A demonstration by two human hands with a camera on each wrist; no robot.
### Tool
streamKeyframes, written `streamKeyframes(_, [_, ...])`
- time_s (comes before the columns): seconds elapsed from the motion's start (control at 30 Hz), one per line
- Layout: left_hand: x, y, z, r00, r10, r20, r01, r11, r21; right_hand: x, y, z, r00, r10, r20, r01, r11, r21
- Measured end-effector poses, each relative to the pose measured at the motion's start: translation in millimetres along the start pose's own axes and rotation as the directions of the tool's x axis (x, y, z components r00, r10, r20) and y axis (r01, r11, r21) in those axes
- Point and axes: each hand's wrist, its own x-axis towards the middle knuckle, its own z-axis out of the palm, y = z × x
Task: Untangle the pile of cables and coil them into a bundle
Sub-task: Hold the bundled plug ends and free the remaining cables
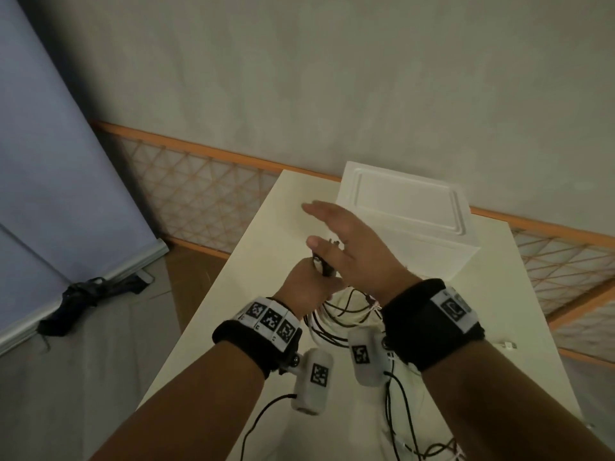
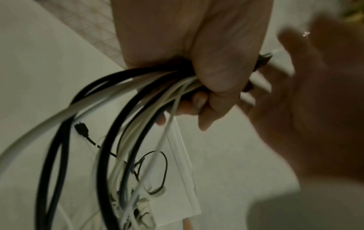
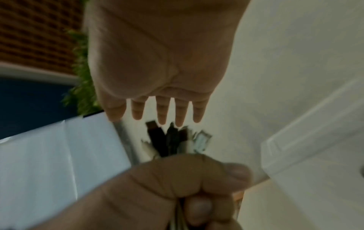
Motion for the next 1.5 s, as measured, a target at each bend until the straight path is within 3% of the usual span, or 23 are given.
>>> streamKeyframes(0.03, [-2,2,2,0.999,0.017,0.051,-0.023,0.992,0.121,6,1,5,0.997,-0.027,0.066,0.036,0.989,-0.145])
streamKeyframes(0.1, [-4,3,2,0.993,0.017,0.113,-0.047,0.964,0.263,9,9,17,0.983,0.072,0.167,-0.019,0.954,-0.299])
streamKeyframes(0.2, [-8,-5,1,0.991,-0.063,0.120,0.052,0.995,0.089,4,24,30,0.955,0.208,0.210,-0.140,0.945,-0.296])
streamKeyframes(0.33, [-12,-10,8,0.994,-0.097,0.054,0.102,0.991,-0.091,-1,33,31,0.926,0.200,0.319,-0.113,0.956,-0.269])
streamKeyframes(0.4, [-11,-8,12,0.992,-0.122,0.039,0.125,0.986,-0.111,-2,35,27,0.942,0.175,0.288,-0.128,0.976,-0.175])
streamKeyframes(0.5, [-8,-6,15,0.986,-0.158,0.048,0.162,0.982,-0.097,-3,38,29,0.975,0.170,0.142,-0.165,0.985,-0.048])
streamKeyframes(0.67, [-10,-7,7,0.969,-0.083,0.234,0.121,0.981,-0.150,-2,43,29,0.979,0.203,0.028,-0.201,0.977,-0.064])
streamKeyframes(0.83, [-8,-5,8,0.996,-0.030,0.086,0.036,0.997,-0.070,-4,39,36,0.977,0.197,-0.076,-0.198,0.980,-0.008])
streamKeyframes(0.97, [-10,-2,11,0.998,-0.030,0.046,0.028,0.999,0.032,-6,31,36,0.978,0.203,-0.049,-0.207,0.971,-0.115])
streamKeyframes(1.2, [-13,-2,14,1.000,0.019,0.008,-0.019,0.997,0.078,-11,30,32,0.997,0.004,0.080,0.010,0.985,-0.172])
streamKeyframes(1.3, [-13,4,17,0.998,0.058,-0.012,-0.056,0.988,0.144,-12,34,34,0.996,-0.089,0.001,0.088,0.981,-0.170])
streamKeyframes(1.4, [-11,7,13,0.999,0.049,0.018,-0.051,0.991,0.121,-16,35,38,0.988,-0.040,-0.150,0.032,0.998,-0.059])
streamKeyframes(1.5, [-13,7,12,0.997,0.073,0.030,-0.076,0.994,0.078,-19,31,35,0.993,-0.026,-0.116,0.011,0.991,-0.130])
